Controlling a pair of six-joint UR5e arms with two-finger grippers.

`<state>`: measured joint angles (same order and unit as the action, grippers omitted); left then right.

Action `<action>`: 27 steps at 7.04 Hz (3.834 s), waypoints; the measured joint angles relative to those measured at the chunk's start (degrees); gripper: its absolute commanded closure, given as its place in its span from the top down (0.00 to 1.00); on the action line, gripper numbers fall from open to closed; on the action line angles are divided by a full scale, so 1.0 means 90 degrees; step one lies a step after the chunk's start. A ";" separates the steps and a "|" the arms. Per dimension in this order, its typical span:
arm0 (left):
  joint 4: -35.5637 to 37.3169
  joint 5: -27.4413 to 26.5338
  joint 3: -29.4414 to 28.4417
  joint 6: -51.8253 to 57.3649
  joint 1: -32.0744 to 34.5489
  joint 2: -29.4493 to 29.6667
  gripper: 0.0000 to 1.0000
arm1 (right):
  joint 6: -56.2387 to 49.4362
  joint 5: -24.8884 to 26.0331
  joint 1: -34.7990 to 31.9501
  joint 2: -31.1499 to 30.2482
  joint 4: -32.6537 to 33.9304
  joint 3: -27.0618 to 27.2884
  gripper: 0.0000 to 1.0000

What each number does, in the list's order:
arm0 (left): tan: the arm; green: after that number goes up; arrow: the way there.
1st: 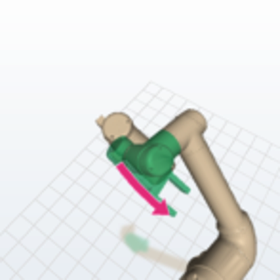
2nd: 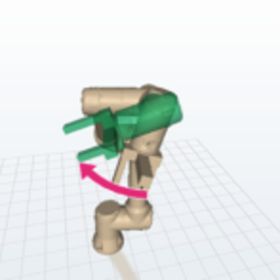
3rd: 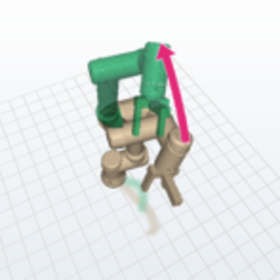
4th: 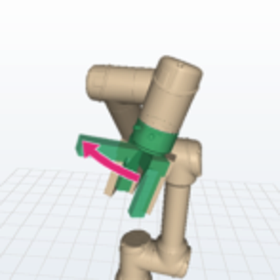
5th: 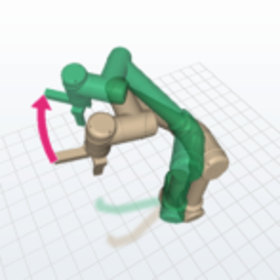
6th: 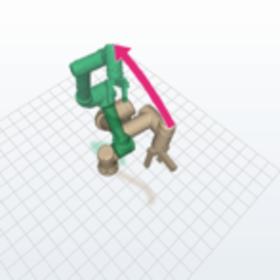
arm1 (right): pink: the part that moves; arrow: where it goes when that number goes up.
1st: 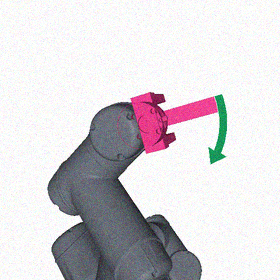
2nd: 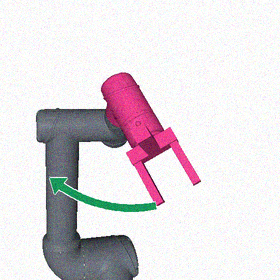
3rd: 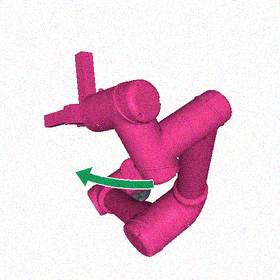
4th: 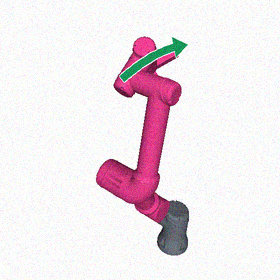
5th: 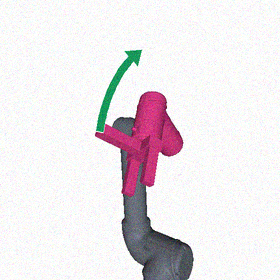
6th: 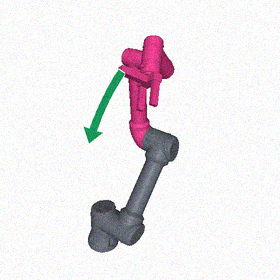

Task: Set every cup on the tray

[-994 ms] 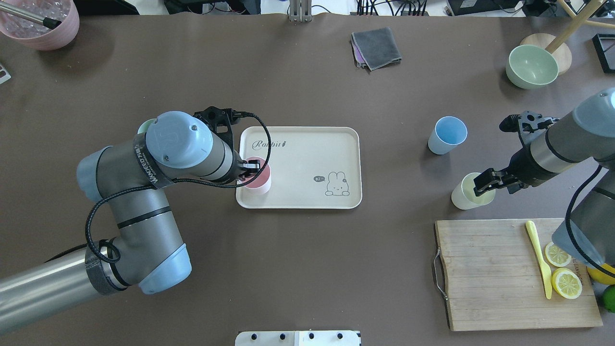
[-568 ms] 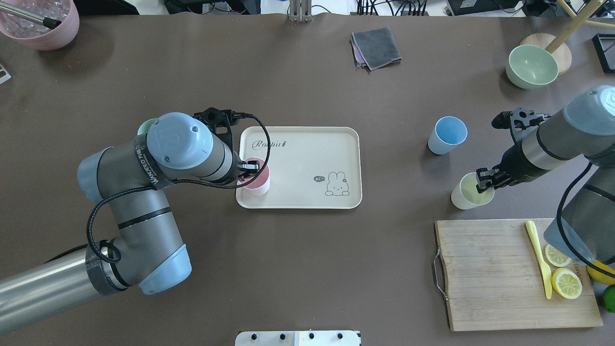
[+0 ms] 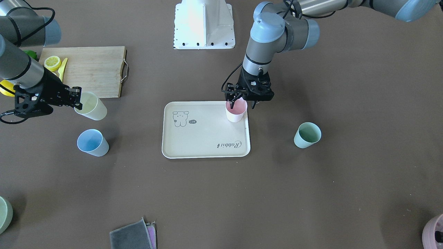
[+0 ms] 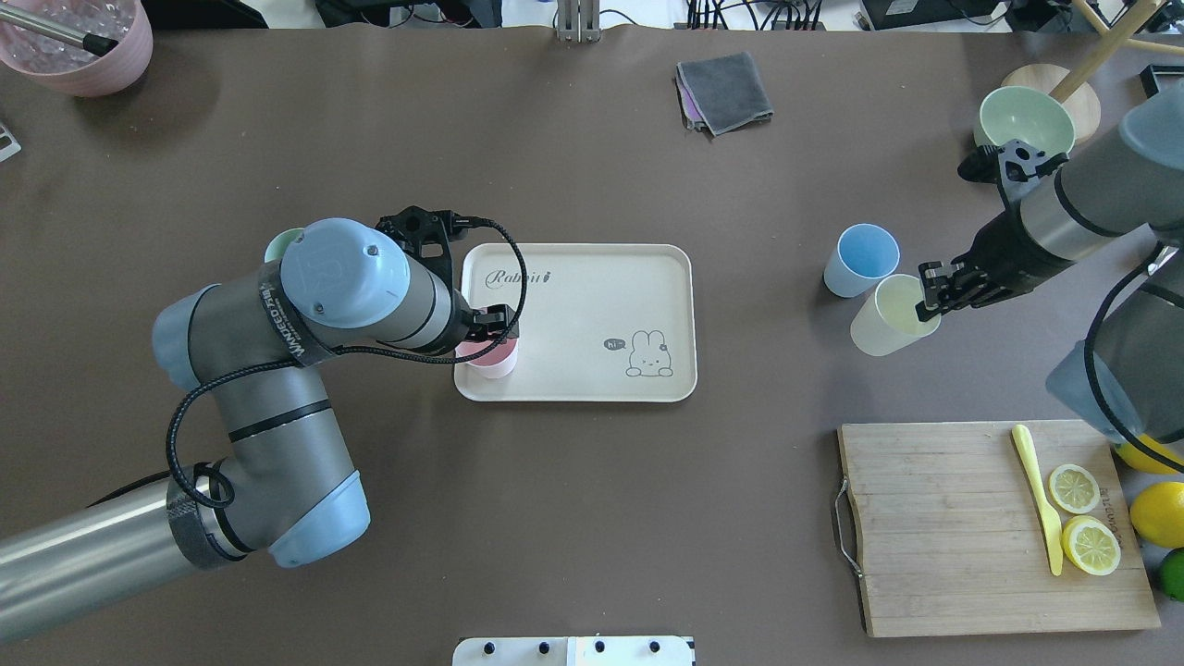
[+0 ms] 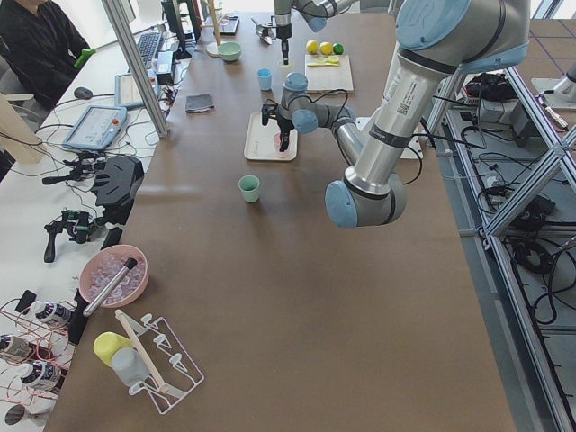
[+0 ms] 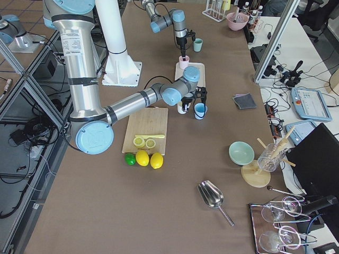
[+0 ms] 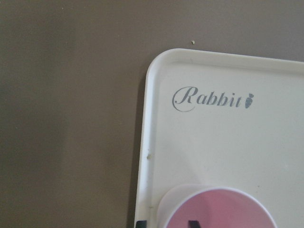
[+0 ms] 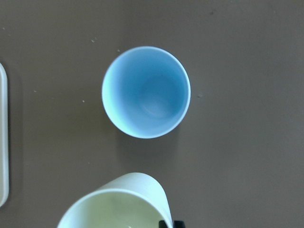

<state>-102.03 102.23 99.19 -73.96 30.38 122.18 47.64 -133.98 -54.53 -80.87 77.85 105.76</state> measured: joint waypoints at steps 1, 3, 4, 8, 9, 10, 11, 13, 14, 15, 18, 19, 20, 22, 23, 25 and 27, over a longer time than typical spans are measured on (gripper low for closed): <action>0.0012 0.0022 0.0144 0.0168 0.0104 -0.0049 0.98 | 0.0030 -0.0098 -0.0068 0.0330 0.0314 -0.0009 0.00; 0.0040 0.0349 0.0466 0.0987 0.0616 -0.0396 0.98 | 0.0391 0.0031 0.0175 0.1188 0.0895 -0.0129 0.00; 0.0040 0.0742 0.0544 0.1564 0.1053 -0.0638 0.98 | 0.0725 0.0199 0.0398 0.1611 0.1000 -0.0298 0.00; -0.0015 0.1913 0.0015 0.3977 0.2789 -0.1304 0.98 | 0.1816 0.1324 0.1616 0.2712 0.0952 -0.1049 0.00; -0.0130 0.1939 -0.0306 0.4062 0.2860 -0.1216 0.98 | 0.1922 0.1485 0.1799 0.2772 0.0894 -0.1121 0.00; -0.0485 0.1940 -0.0688 0.4015 0.2872 -0.1147 0.98 | 0.2009 0.1606 0.1938 0.2788 0.0850 -0.1165 0.00; -0.0994 0.1929 -0.1121 0.3887 0.2854 -0.1103 0.98 | 0.2081 0.1680 0.2027 0.2792 0.0814 -0.1185 0.00; -0.1583 0.1910 -0.1610 0.3693 0.2777 -0.1019 0.98 | 0.2245 0.1718 0.2112 0.2793 0.0722 -0.1196 0.97; -0.1655 0.1922 -0.1623 0.3637 0.2756 -0.1005 0.98 | 0.2283 0.1722 0.2106 0.2789 0.0705 -0.1198 1.00; -0.1677 0.1945 -0.1539 0.3586 0.2742 -0.1023 0.98 | 0.2318 0.1722 0.2067 0.2786 0.0699 -0.1195 1.00; -0.1729 0.1945 -0.1284 0.3373 0.2616 -0.1236 0.96 | 0.2362 0.1523 0.1661 0.2785 0.0726 -0.1122 1.00; -0.1837 0.1916 -0.1271 0.3158 0.2444 -0.1297 0.63 | 0.2325 0.1252 0.1364 0.2777 0.0744 -0.1097 1.00; -0.1959 0.1889 -0.1275 0.2981 0.2256 -0.1359 0.01 | 0.2260 0.0961 0.1035 0.2757 0.0768 -0.1082 1.00; -0.2071 0.1780 -0.1292 0.2863 0.2074 -0.1460 0.00 | 0.1872 0.0472 0.0414 0.2689 0.0930 -0.1082 1.00; -0.2069 0.1756 -0.1291 0.2844 0.2057 -0.1463 0.00 | 0.1481 0.0319 0.0119 0.2636 0.1141 -0.1074 1.00; -0.1897 0.1796 -0.1275 0.2768 0.2132 -0.1311 0.00 | 0.0272 0.0158 -0.0559 0.2276 0.1511 -0.1082 1.00; -0.1120 0.2024 -0.1113 0.2657 0.2314 -0.0804 0.00 | -0.0901 0.0202 -0.1004 0.1682 0.1568 -0.1207 1.00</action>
<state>-112.11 120.44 89.17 -50.04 51.21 114.95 39.53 -132.17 -63.57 -65.73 91.96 94.89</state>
